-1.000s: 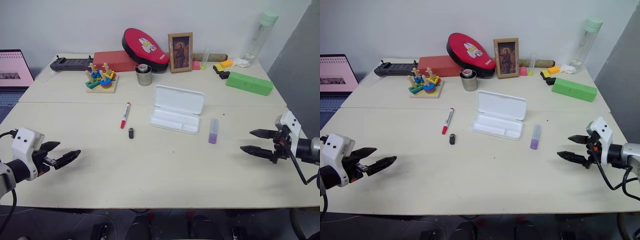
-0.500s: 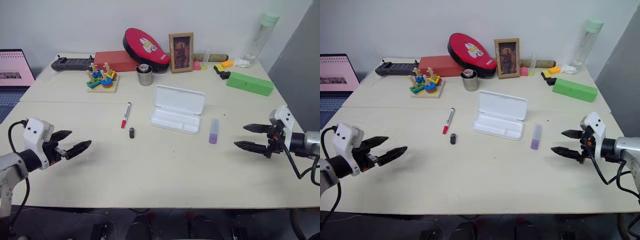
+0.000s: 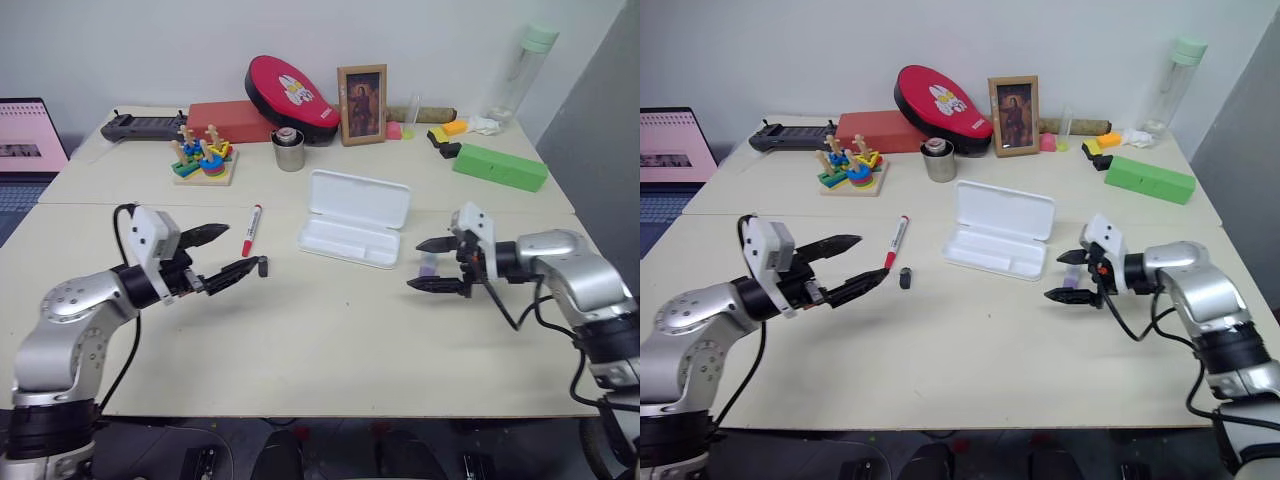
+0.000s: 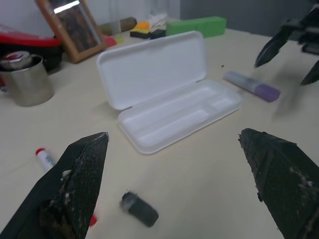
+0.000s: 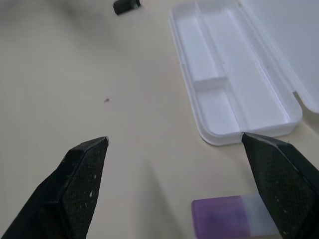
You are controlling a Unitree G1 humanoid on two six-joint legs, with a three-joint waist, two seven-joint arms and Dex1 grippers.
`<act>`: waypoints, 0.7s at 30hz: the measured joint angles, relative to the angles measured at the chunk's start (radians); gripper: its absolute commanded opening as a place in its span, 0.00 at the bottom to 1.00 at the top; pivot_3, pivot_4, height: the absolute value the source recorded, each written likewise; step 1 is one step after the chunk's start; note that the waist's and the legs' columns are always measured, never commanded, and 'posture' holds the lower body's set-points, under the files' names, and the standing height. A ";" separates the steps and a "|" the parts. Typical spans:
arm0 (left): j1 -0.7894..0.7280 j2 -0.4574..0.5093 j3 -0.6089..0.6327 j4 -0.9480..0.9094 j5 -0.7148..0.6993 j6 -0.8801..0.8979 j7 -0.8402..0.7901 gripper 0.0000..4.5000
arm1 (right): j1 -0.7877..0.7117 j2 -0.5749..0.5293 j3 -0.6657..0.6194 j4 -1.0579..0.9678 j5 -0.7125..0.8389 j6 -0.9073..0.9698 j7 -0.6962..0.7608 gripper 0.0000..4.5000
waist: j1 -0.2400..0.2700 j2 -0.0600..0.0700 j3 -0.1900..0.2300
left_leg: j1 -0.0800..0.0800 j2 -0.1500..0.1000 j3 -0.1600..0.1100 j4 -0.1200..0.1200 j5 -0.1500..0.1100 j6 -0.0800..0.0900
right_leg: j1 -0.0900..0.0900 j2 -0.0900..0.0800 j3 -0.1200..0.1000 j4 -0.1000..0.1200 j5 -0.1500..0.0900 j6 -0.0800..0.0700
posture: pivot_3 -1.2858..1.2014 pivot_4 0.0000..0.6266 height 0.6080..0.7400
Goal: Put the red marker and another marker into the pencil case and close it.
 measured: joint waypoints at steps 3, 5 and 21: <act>-0.007 -0.016 -0.021 0.001 0.006 -0.020 0.000 1.00 | -0.041 0.043 0.031 0.097 -0.054 -0.053 0.005 1.00 | -0.002 0.000 0.000 | 0.000 0.000 0.000 0.000 0.000 0.000 | 0.000 0.000 0.000 0.000 0.000 0.000 | 0.52 0.24 1.00; -0.008 -0.017 -0.028 0.001 0.006 -0.021 -0.001 1.00 | -0.065 0.060 0.038 0.143 -0.078 -0.077 0.008 1.00 | -0.003 0.001 0.000 | 0.000 0.000 0.000 0.000 0.000 0.000 | 0.000 0.000 0.000 0.000 0.000 0.000 | 0.52 0.24 1.00; -0.003 0.001 -0.057 0.001 -0.009 0.011 -0.080 1.00 | -0.151 0.230 0.110 0.251 -0.237 -0.132 -0.020 1.00 | -0.018 0.001 0.000 | 0.001 0.000 -0.001 0.000 0.000 0.000 | 0.000 0.000 -0.001 0.001 0.000 0.000 | 0.52 0.24 1.00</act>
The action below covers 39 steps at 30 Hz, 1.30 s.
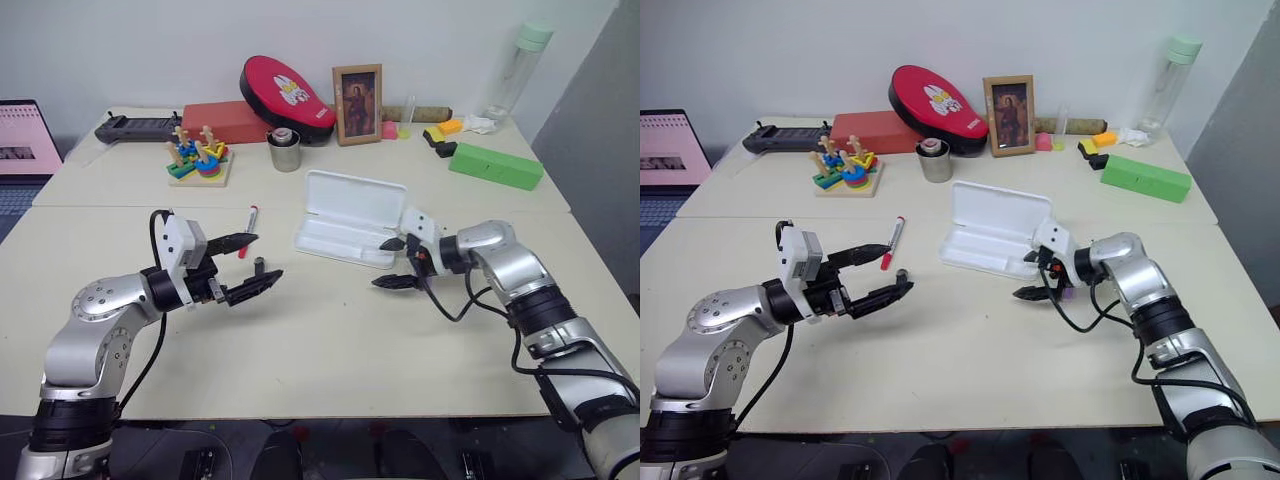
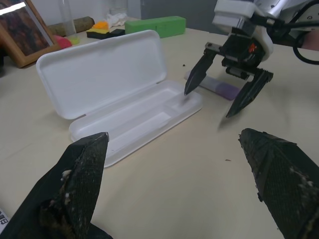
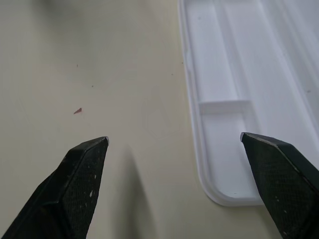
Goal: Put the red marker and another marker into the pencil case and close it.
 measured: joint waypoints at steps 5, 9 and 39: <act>-0.003 0.002 0.000 0.000 -0.006 0.015 -0.008 1.00 | -0.031 0.024 0.031 0.039 -0.066 0.002 -0.024 0.96 | -0.002 0.000 0.000 | 0.000 0.000 0.000 0.000 0.000 0.000 | 0.000 0.000 0.000 0.000 0.000 0.000 | 0.52 0.24 1.00; -0.004 0.001 -0.001 0.000 -0.006 0.017 -0.007 1.00 | -0.059 0.048 0.032 0.089 -0.101 0.003 -0.063 0.79 | -0.002 0.000 0.000 | 0.001 0.000 0.000 0.000 0.000 0.000 | 0.000 0.000 0.000 0.000 0.000 0.000 | 0.52 0.24 1.00; 0.126 0.085 0.069 -0.113 -0.077 0.085 -0.027 1.00 | 0.011 -0.059 0.023 -0.080 -0.110 -0.084 0.104 0.00 | -0.004 0.000 0.000 | 0.000 0.001 0.000 -0.001 0.000 0.001 | -0.001 -0.001 -0.002 0.000 0.000 0.000 | 0.52 0.24 1.00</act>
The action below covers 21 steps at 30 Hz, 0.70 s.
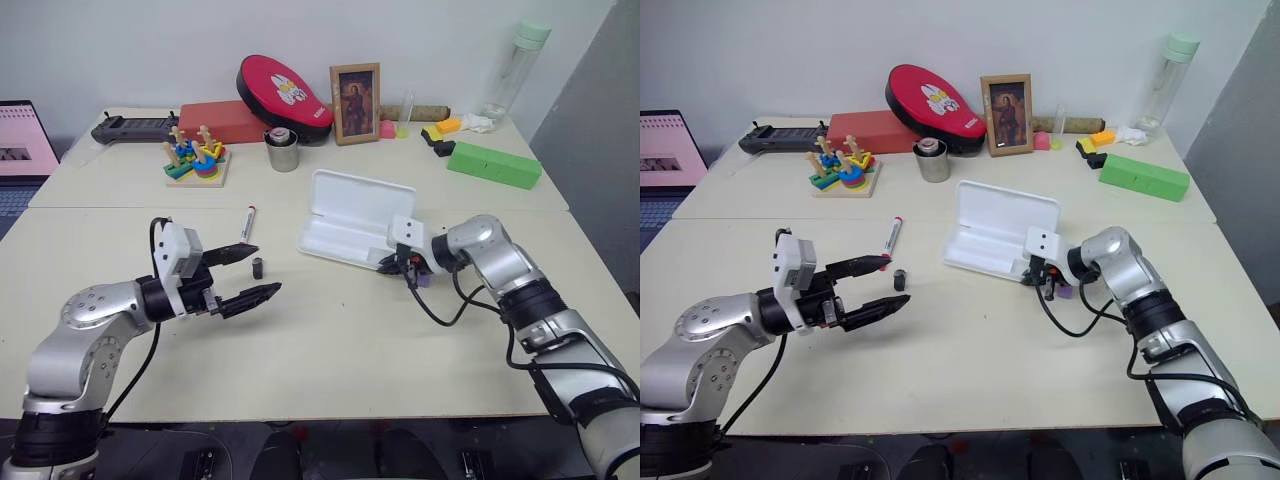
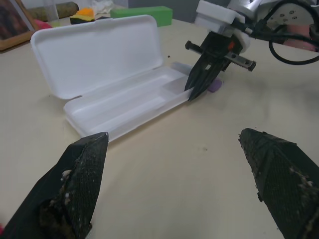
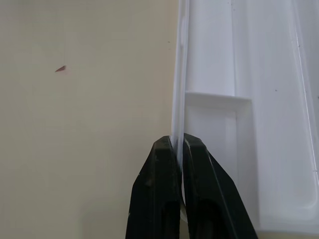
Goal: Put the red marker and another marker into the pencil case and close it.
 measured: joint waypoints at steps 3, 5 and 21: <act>0.043 0.031 0.028 -0.021 -0.011 0.006 -0.014 1.00 | 0.053 -0.027 0.003 -0.094 0.009 0.000 0.039 0.00 | 0.001 0.000 0.000 | 0.000 0.000 0.000 0.001 0.000 0.000 | 0.000 0.000 0.000 0.000 0.000 0.000 | 0.52 0.24 1.00; 0.055 0.048 0.049 -0.023 -0.017 0.014 -0.024 1.00 | 0.083 -0.042 0.008 -0.145 0.011 -0.005 0.055 0.00 | 0.001 0.001 0.001 | 0.000 0.000 0.000 0.001 0.000 0.000 | 0.000 0.000 0.000 0.000 0.000 0.000 | 0.52 0.24 1.00; 0.049 0.055 0.070 -0.030 -0.043 0.042 -0.015 1.00 | 0.126 -0.060 0.031 -0.179 -0.005 -0.092 0.046 0.00 | 0.001 0.000 0.000 | 0.000 0.000 0.000 0.001 0.000 0.000 | 0.000 0.000 0.000 0.000 0.001 0.001 | 0.52 0.24 1.00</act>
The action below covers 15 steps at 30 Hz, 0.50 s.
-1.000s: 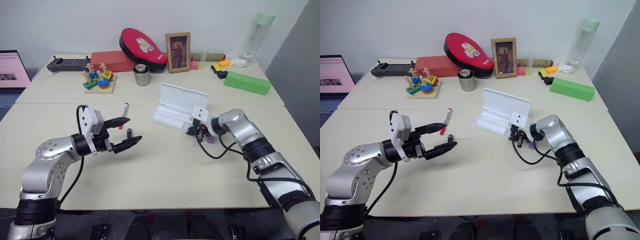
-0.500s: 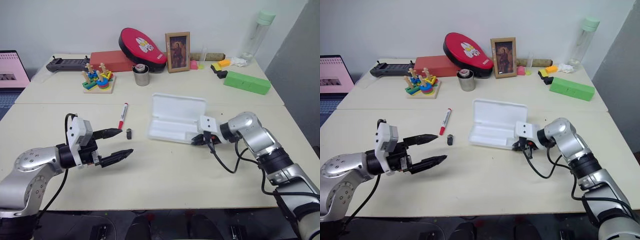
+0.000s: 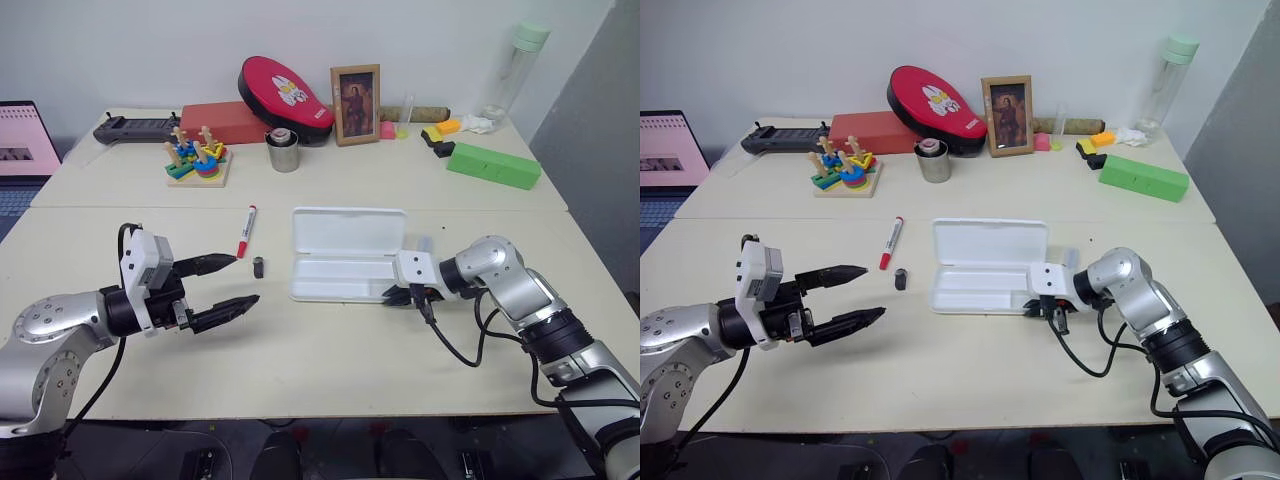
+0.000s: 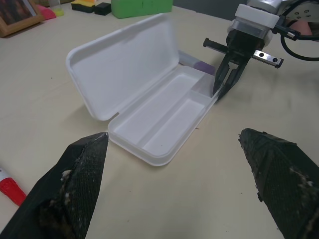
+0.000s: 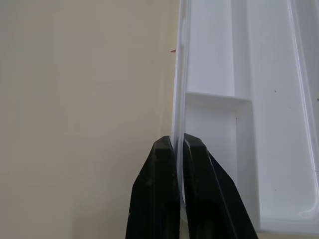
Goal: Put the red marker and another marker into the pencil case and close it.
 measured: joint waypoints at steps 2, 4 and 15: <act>-0.001 0.000 0.000 0.000 0.000 0.001 0.001 1.00 | 0.000 0.000 0.000 0.000 0.001 0.004 0.000 0.00 | 0.000 0.000 0.000 | 0.000 0.000 0.000 0.000 0.000 0.000 | 0.000 0.000 0.000 0.000 0.000 0.000 | 0.52 0.24 1.00; -0.003 0.000 -0.001 0.000 0.000 0.002 0.001 1.00 | 0.001 0.000 0.000 0.000 0.003 0.014 0.000 0.12 | 0.000 0.000 0.000 | 0.000 0.000 0.000 0.000 0.000 0.000 | 0.000 0.000 0.000 0.000 0.000 0.000 | 0.52 0.24 1.00; -0.015 -0.002 -0.020 0.007 0.000 0.003 0.012 1.00 | 0.009 -0.009 -0.008 -0.086 0.065 0.110 0.024 0.48 | 0.000 0.000 0.000 | 0.000 0.000 0.000 0.000 0.000 0.000 | 0.000 0.000 0.000 0.000 0.000 0.000 | 0.52 0.24 1.00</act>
